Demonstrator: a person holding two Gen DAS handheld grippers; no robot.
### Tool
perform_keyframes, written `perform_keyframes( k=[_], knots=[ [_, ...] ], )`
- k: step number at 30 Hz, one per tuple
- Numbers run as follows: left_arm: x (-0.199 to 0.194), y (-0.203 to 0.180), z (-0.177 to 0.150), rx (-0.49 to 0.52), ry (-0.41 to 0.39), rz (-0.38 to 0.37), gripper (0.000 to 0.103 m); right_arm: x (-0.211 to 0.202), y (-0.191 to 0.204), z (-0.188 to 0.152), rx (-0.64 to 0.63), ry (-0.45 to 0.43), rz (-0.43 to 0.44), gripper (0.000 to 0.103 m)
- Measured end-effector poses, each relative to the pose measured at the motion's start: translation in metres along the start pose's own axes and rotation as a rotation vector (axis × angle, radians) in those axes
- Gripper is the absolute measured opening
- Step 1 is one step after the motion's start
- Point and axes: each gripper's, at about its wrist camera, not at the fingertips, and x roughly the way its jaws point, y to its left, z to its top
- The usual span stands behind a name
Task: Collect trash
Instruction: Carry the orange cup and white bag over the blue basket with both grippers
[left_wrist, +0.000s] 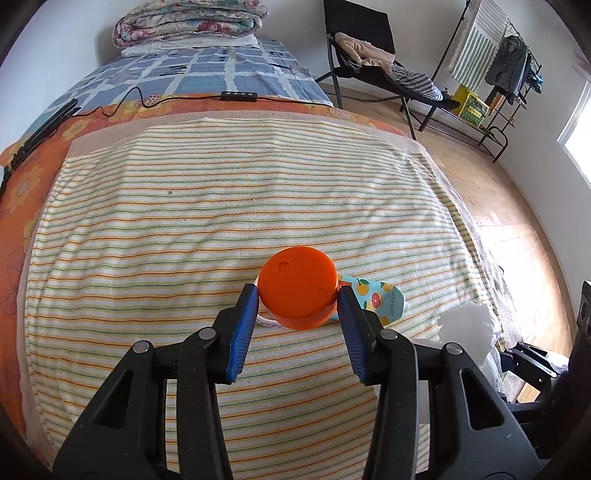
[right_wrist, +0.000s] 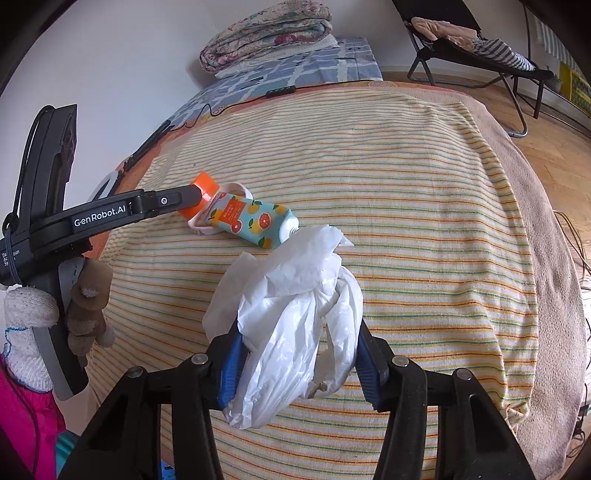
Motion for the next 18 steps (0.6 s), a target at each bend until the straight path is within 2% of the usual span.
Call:
perform_keyframes(
  k=[11, 18],
  knots=[
    [-0.052, -0.003, -0.026, 0.053, -0.034, 0.027, 0.045, -0.025, 0.026, -0.006, -0.073, -0.059, -0.013, 0.053],
    [-0.091, -0.001, -0.061, 0.104, -0.041, 0.056, 0.045, -0.042, 0.050, -0.023, -0.147, -0.074, -0.029, 0.053]
  ],
)
